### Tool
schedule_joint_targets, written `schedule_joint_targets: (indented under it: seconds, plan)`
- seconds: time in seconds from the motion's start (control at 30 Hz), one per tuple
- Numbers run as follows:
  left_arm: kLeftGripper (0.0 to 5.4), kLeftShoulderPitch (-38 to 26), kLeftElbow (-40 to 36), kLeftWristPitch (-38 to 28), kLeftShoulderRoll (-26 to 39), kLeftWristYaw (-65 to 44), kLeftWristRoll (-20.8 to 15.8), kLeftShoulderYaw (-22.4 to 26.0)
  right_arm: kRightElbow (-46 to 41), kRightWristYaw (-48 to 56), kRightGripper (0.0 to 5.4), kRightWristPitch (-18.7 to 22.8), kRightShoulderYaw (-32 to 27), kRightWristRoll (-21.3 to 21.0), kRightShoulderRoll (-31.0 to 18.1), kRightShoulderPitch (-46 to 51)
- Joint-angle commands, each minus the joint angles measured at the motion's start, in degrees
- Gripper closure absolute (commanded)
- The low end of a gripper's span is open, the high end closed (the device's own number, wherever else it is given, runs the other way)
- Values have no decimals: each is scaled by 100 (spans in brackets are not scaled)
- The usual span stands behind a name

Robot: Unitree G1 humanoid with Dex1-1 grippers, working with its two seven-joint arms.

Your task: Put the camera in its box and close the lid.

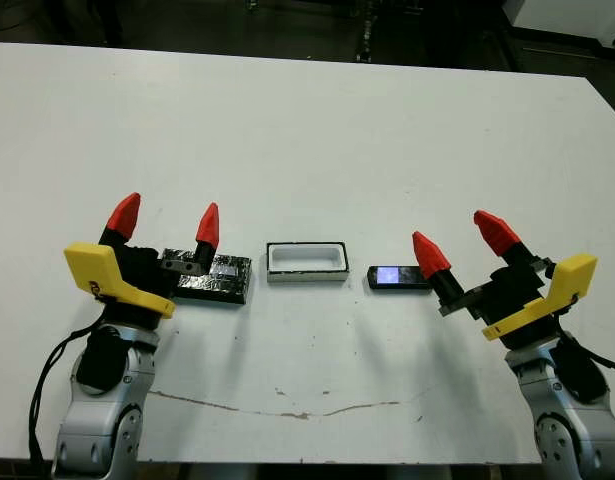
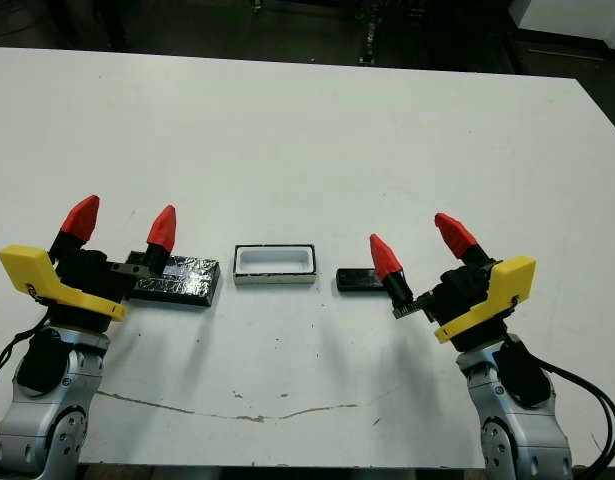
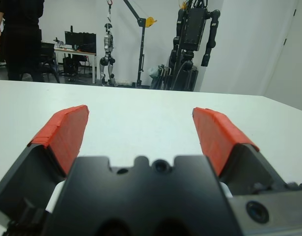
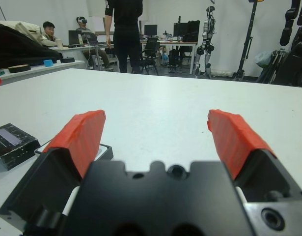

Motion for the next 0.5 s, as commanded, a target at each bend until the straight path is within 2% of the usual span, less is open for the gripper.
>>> schedule_joint_targets:
  seconds: [0.03, 0.2, 0.37, 0.5]
  plan:
    - [2, 66, 12, 23, -11, 23, 34, -3, 50, 51, 0, -14, -18, 36, -46, 66]
    - [2, 70, 18, 52, -16, 9, -3, 0, 84, 107, 0, 20, -13, 42, -69, 70]
    - [2, 72, 37, 37, -30, 10, -20, 13, 154, 351, 0, 74, -67, 61, -305, -39]
    - [2, 77, 48, -16, 3, 16, 80, 9, 371, 767, 0, 179, -322, 152, -897, -551]
